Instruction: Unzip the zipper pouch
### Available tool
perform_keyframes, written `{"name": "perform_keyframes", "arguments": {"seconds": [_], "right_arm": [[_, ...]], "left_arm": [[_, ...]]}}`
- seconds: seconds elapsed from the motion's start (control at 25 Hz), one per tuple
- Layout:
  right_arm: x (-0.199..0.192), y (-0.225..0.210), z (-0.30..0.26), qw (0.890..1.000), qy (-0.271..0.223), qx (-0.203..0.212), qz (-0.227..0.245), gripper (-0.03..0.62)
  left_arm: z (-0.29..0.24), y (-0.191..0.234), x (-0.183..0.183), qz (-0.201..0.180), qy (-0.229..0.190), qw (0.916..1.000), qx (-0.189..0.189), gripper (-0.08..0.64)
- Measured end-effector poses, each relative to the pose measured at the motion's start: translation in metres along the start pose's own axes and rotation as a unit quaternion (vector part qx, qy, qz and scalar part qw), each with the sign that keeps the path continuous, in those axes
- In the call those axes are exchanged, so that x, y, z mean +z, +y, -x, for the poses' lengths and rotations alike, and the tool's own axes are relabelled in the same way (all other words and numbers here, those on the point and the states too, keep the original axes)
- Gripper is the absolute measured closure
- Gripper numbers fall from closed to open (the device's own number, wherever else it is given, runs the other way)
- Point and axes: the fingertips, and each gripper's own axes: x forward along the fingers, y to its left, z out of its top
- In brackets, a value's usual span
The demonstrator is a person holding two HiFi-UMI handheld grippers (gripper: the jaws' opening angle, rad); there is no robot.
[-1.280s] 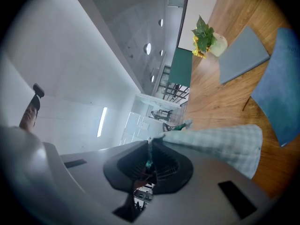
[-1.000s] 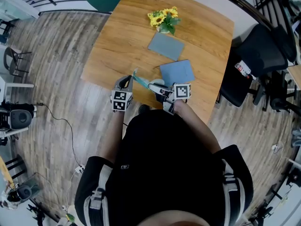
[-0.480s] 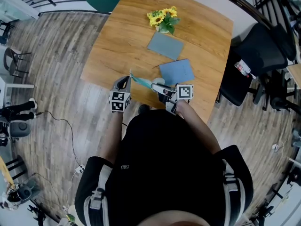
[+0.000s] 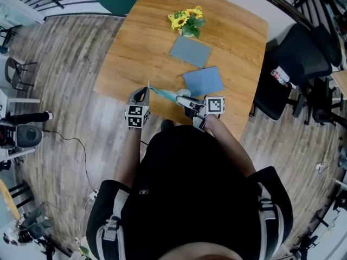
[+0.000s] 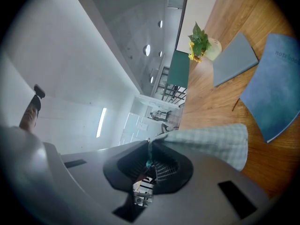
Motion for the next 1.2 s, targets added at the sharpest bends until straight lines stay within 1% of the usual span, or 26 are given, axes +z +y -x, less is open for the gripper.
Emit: {"name": "perform_keyframes", "arguments": {"seconds": [0.12, 0.24, 0.4, 0.6, 0.68, 0.8, 0.92, 1.04, 1.2], "right_arm": [[-0.001, 0.0, 0.001, 1.0, 0.001, -0.003, 0.002, 0.563], [0.003, -0.002, 0.002, 1.0, -0.002, -0.006, 0.017, 0.563], [0.004, -0.009, 0.006, 1.0, -0.01, -0.024, 0.018, 0.561], [0.006, 0.003, 0.002, 1.0, -0.016, 0.001, 0.027, 0.561], [0.007, 0.007, 0.002, 0.999, -0.015, 0.005, 0.029, 0.561], [0.01, 0.008, 0.004, 0.999, -0.013, 0.002, 0.04, 0.561], [0.012, 0.012, 0.002, 0.999, -0.012, 0.009, 0.043, 0.561], [0.011, 0.006, 0.005, 0.999, -0.009, -0.004, 0.041, 0.561], [0.014, -0.003, 0.011, 0.999, -0.015, -0.016, 0.046, 0.56]], "left_arm": [[0.001, 0.0, -0.001, 0.007, -0.003, 1.0, 0.002, 0.552], [0.004, 0.001, 0.001, 0.013, -0.01, 0.9999, 0.004, 0.551], [0.009, 0.002, 0.005, 0.013, -0.015, 0.9998, 0.006, 0.551], [0.011, 0.002, 0.011, 0.018, -0.026, 0.9995, 0.005, 0.551], [0.012, 0.002, 0.013, 0.021, -0.029, 0.9994, 0.002, 0.548], [0.014, 0.005, 0.016, 0.021, -0.032, 0.9993, 0.003, 0.534], [0.016, 0.011, 0.015, 0.035, -0.037, 0.9986, 0.012, 0.51], [0.017, 0.012, 0.013, 0.047, -0.038, 0.9981, 0.013, 0.467], [0.021, 0.007, 0.014, 0.045, -0.051, 0.9976, 0.011, 0.462]]}}
